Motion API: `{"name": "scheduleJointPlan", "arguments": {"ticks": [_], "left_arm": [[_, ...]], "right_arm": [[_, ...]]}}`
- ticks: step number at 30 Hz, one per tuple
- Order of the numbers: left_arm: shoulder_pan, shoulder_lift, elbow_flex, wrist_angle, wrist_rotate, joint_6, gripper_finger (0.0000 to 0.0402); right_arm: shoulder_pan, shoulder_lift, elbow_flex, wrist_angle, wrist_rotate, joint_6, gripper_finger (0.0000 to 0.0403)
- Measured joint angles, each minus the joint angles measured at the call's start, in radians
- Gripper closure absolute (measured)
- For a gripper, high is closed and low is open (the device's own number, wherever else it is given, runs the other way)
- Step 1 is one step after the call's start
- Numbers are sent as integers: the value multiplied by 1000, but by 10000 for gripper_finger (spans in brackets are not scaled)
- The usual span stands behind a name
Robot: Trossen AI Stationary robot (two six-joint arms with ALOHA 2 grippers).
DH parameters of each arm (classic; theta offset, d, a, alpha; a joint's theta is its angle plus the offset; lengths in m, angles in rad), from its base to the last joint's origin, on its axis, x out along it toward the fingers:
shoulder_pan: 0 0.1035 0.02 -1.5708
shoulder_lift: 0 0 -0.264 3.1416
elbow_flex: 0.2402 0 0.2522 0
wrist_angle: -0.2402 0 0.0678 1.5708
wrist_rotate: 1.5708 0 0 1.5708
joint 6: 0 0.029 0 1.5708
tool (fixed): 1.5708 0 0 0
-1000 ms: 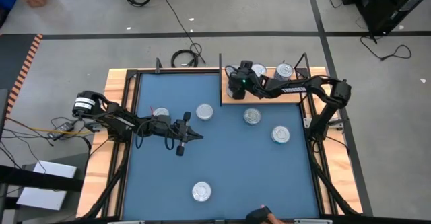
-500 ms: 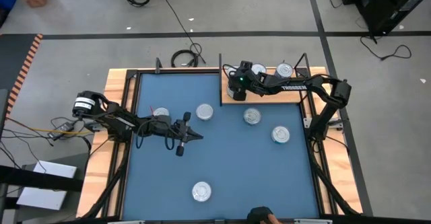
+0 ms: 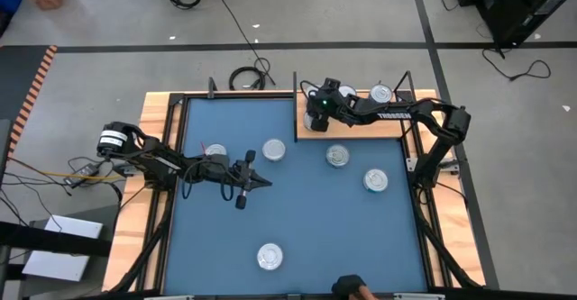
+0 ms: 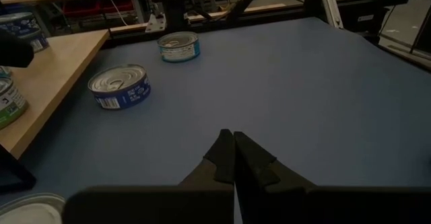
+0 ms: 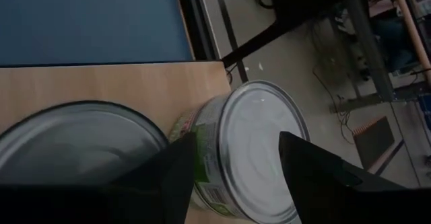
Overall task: Stack canned seafood by type on shelf
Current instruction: Stack the bottom green tuna can on the green tuna can on the back of the shelf, then adjust the front green tuna can on the shelf
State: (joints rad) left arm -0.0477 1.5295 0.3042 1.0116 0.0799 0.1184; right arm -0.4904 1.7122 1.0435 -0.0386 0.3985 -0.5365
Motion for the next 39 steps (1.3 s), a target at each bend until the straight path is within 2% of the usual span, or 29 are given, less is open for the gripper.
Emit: {"name": "scheduleJointPlan", "arguments": {"ticks": [5, 8, 11, 16, 18, 31, 39], "left_arm": [[0, 0, 0, -7, 0, 0, 401], [0, 0, 0, -9, 0, 0, 401], [0, 0, 0, -9, 0, 0, 401], [0, 0, 0, -8, 0, 0, 401], [0, 0, 0, -5, 0, -10, 401], [0, 0, 0, -10, 0, -20, 401], [2, 0, 0, -9, 0, -19, 401]], "right_arm": [[27, -37, 0, -8, 32, 4, 191], [45, -77, 0, -50, 25, 35, 211], [57, -119, 0, -119, -44, 119, 255], [56, -139, 0, -192, -212, 276, 361], [55, -135, 0, -212, -227, 296, 391], [50, -129, -121, -62, -211, 359, 399], [50, -129, -157, -30, -209, 373, 400]]}}
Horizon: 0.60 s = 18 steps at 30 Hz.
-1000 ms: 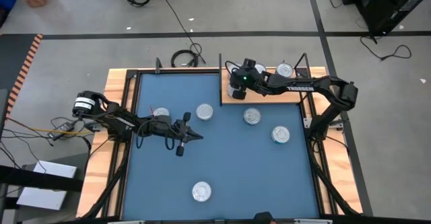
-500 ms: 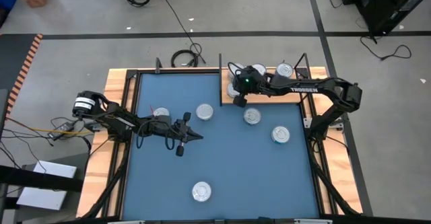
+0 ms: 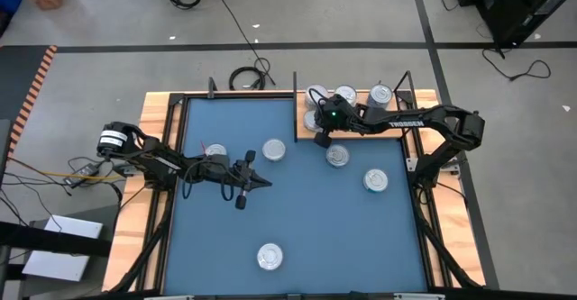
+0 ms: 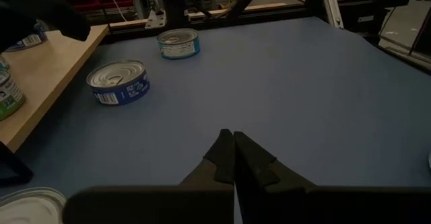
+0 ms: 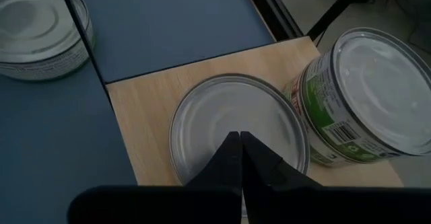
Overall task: Stack canned seafood by type on shelf
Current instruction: Adjust the front green tuna can on the shelf
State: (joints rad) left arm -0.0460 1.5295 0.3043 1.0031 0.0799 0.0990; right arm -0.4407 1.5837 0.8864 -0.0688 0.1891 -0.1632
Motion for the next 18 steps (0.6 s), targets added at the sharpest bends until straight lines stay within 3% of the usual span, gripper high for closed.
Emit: {"name": "scheduleJointPlan", "arguments": {"ticks": [18], "left_arm": [[7, -5, 0, -14, 21, -30, 401]], "right_arm": [[7, 0, 0, 1, 0, 24, 401]]}}
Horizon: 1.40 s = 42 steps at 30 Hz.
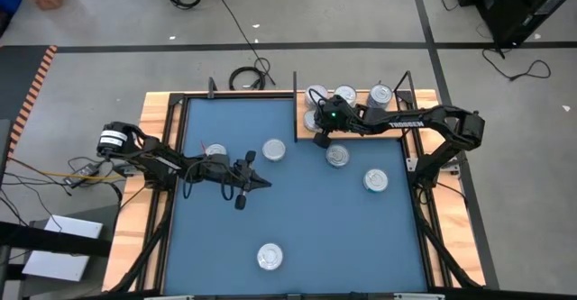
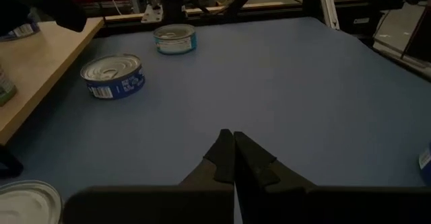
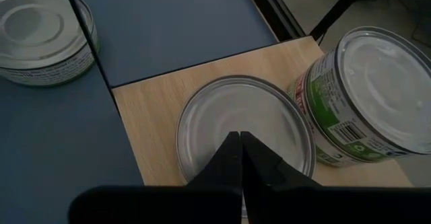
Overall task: Stack canned seafood by type on shelf
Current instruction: Adjust the front green tuna can on the shelf, then put the left yellow and blue tuna can on the shelf aligned with the other yellow and blue tuna can
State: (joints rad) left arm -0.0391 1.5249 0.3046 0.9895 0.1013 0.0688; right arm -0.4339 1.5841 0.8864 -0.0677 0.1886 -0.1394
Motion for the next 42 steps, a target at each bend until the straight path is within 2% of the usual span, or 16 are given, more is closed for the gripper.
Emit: {"name": "scheduleJointPlan", "arguments": {"ticks": [5, 8, 18, 28, 33, 42], "left_arm": [[0, -47, 0, -34, -3, -15, 401], [7, -90, 0, -45, -3, -2, 401], [26, -236, 0, -292, -13, 2, 401], [26, -386, 0, -474, -35, -5, 401], [26, -445, 41, -673, -55, -19, 401], [24, -447, 211, -1063, -141, -29, 401]], "right_arm": [[5, 0, -1, 4, 1, -12, 401], [8, 0, -32, 64, -1, -18, 401], [16, -1, -148, 221, 6, 10, 401], [39, -35, -154, 213, 28, -10, 401], [75, -78, -154, 216, 73, -10, 401], [176, -129, -154, 219, 118, 8, 401]]}}
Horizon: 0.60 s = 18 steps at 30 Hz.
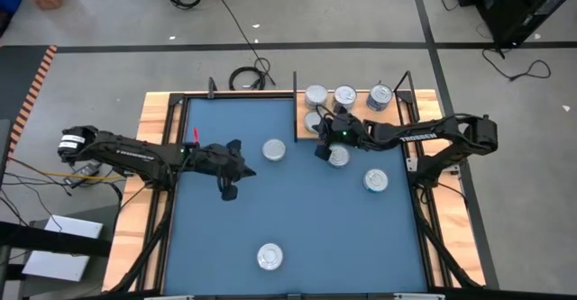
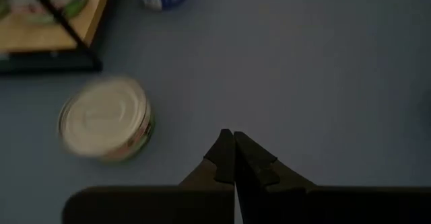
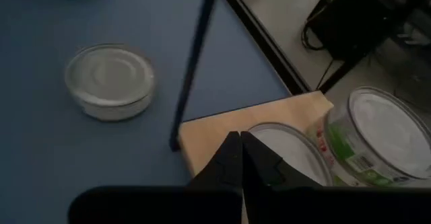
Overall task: Stack canned seafood by type on shelf
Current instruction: Put the left yellow and blue tuna can on the shelf aligned with the other yellow and blue tuna can
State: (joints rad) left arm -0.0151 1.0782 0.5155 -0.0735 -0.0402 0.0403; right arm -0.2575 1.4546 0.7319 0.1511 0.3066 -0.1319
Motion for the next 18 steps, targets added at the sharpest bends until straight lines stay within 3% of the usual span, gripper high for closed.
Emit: {"name": "scheduleJointPlan", "arguments": {"ticks": [11, 18], "left_arm": [[-14, 0, 20, -252, -79, -77, 401], [-26, 0, 20, -423, -214, -203, 378]], "right_arm": [[115, -1, 0, -20, 18, 50, 401], [206, -2, 0, -45, 78, 77, 401]]}}
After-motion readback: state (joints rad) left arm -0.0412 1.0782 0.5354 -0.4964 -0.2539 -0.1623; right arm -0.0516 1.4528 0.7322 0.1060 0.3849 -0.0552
